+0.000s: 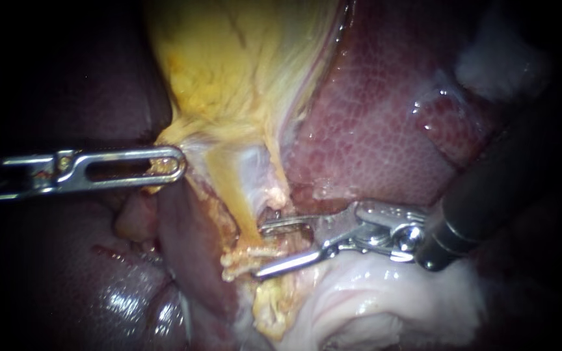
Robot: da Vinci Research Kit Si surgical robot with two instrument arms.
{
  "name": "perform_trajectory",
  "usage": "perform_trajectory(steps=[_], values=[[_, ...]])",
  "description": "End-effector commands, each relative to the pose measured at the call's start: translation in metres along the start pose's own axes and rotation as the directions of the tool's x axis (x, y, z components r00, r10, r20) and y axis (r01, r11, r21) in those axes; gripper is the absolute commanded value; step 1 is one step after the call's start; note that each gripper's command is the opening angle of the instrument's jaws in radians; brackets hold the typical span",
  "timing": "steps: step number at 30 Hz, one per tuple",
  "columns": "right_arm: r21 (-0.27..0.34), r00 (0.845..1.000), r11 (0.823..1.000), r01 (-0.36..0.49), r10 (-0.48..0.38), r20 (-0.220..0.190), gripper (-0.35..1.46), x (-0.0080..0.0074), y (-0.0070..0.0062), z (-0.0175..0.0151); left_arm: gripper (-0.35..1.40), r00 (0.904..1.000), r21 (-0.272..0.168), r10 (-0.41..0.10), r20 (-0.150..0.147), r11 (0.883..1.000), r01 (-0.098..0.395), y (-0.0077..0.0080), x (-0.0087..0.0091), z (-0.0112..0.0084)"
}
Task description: Going back second clip left tube
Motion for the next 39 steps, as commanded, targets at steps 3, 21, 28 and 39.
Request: perform_trajectory(steps=[3, 21, 28, 39], values=[[-0.01, 1.0, 1.0, 0.019, -0.019, -0.006, 0.6, 0.0018, -0.0007, -0.0022, -0.35, 1.0, -0.001, 0.0, 0.001, 1.0, 0.0, 0.0, 0.0, 0.0001], [-0.027, 0.996, 0.997, 0.075, -0.076, -0.053, 0.6, 0.0087, -0.0047, -0.0108, -0.35, 0.9999, 0.007, 0.016, 0.002, 1.0, -0.016, 0.0013, 0.0028, 0.0036], [-0.027, 0.996, 0.997, 0.075, -0.077, -0.053, 0.6, 0.0087, -0.0048, -0.0107, -0.35, 0.9989, 0.006, 0.032, -0.033, 0.999, -0.032, 0.0025, 0.0053, 0.0081], [-0.027, 0.996, 0.997, 0.075, -0.077, -0.053, 0.6, 0.0089, -0.0051, -0.0105, -0.35, 0.9982, 0.012, 0.036, -0.048, 0.999, -0.036, 0.0022, 0.0058, 0.0107]])
